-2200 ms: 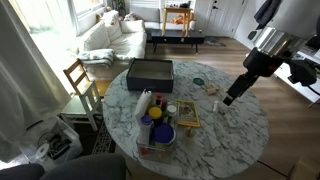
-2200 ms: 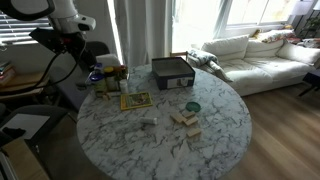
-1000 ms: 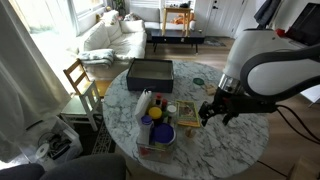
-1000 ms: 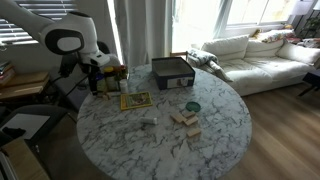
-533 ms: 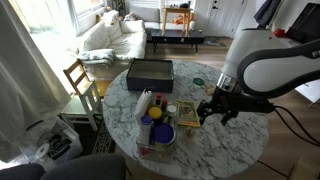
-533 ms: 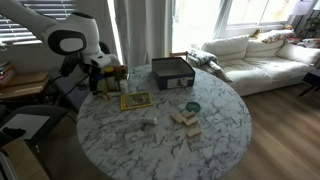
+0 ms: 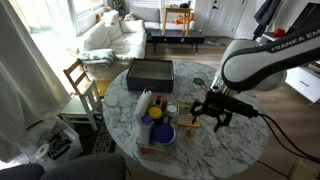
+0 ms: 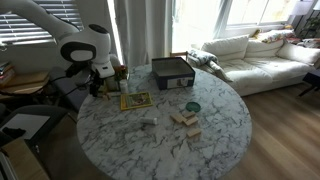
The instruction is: Pick up the two wooden blocks from the clear measuring cup and put them on the table, pick up the clear measuring cup and put it on the two wooden blocks to the right
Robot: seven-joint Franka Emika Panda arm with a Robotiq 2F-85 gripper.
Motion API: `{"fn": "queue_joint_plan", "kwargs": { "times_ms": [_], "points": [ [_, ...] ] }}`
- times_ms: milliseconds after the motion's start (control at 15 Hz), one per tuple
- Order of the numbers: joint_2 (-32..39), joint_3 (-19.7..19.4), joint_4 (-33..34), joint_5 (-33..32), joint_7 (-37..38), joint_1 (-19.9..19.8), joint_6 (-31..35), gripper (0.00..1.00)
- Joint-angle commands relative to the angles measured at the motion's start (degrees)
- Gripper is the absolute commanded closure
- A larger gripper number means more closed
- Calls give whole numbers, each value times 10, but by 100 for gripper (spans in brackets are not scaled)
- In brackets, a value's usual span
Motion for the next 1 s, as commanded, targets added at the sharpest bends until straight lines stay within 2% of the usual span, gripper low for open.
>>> {"fn": "queue_joint_plan", "kwargs": {
  "times_ms": [0,200,467,800,867,933],
  "points": [
    [41,1,21,99,-24,-7,20,0],
    [64,-2,30,138,-20,-5,36,0],
    [91,-9,35,132,12,3,71,0],
    [115,-6,46,135,27,5,84,0],
    [120,-7,48,134,32,5,82,3],
    [122,-7,49,132,37,6,82,10]
  ]
}}
